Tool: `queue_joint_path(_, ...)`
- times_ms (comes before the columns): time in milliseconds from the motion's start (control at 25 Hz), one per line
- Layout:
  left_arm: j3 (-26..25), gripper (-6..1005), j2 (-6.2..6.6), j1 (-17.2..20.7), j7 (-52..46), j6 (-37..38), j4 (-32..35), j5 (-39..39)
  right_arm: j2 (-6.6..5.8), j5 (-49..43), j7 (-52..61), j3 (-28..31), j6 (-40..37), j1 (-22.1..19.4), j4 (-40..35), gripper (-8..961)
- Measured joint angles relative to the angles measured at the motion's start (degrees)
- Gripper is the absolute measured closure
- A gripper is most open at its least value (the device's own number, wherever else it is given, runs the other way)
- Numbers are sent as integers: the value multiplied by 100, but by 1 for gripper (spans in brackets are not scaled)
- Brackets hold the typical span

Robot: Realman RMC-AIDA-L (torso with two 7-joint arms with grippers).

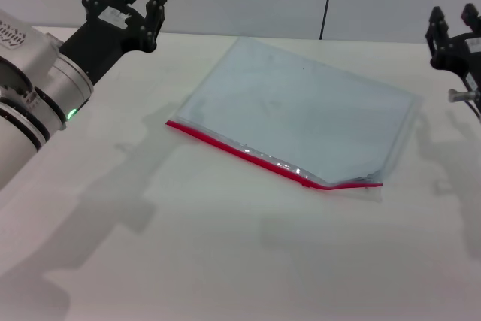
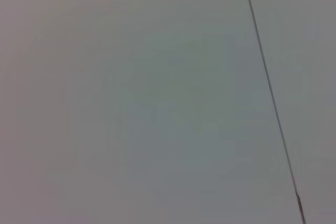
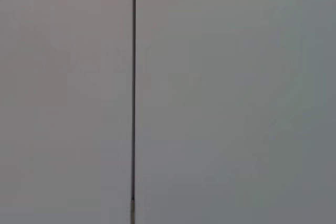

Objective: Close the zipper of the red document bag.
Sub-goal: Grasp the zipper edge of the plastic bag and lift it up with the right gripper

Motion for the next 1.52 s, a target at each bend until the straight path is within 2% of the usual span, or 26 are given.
queue_joint_path(160, -1, 718, 3, -6, -121, 111, 0, 10, -57, -43, 4, 7, -565, -25, -347, 500)
queue_joint_path(240, -1, 717, 12, -10, -185, 151, 0, 30, -125, -61, 4, 23, -940, -65, -585, 500)
queue_joint_path(520, -1, 712, 35, -10, -274, 240, 6, 39, -640, -172, -45, -85, -2288, -207, -1457, 499)
queue_joint_path(640, 0, 710, 43, 0, -302, 287, 5, 41, -775, -309, -53, -94, -2815, -300, -1771, 499)
queue_joint_path(800, 0, 708, 56, 10, -303, 318, 3, 41, -857, -878, -65, -89, -3440, -550, -2308, 498)
queue_joint_path(840, 0, 707, 58, 14, -303, 337, 4, 41, -861, -1203, -70, -70, -3791, -695, -2594, 498)
queue_joint_path(1080, 0, 707, 61, 22, -303, 381, 5, 42, -805, -1609, -290, 142, -4645, -1090, -3268, 495)
queue_joint_path(1160, 0, 707, 64, 22, -302, 402, 4, 44, -765, -1610, -651, 185, -5048, -1153, -3415, 492)
queue_joint_path(1200, 0, 707, 66, 22, -302, 417, 4, 44, -707, -1596, -998, 245, -5545, -1139, -3507, 488)
queue_joint_path(1240, -1, 707, 68, 22, -302, 435, 4, 44, -707, -1596, -998, 245, -5545, -1139, -3507, 483)
queue_joint_path(1400, 0, 707, 70, 25, -302, 457, 10, 44, -476, -1593, -1622, 543, -6604, -1077, -3626, 465)
queue_joint_path(1520, 0, 707, 71, 34, -302, 459, 19, 39, -188, -1611, -2109, 890, -7226, -1118, -3731, 452)
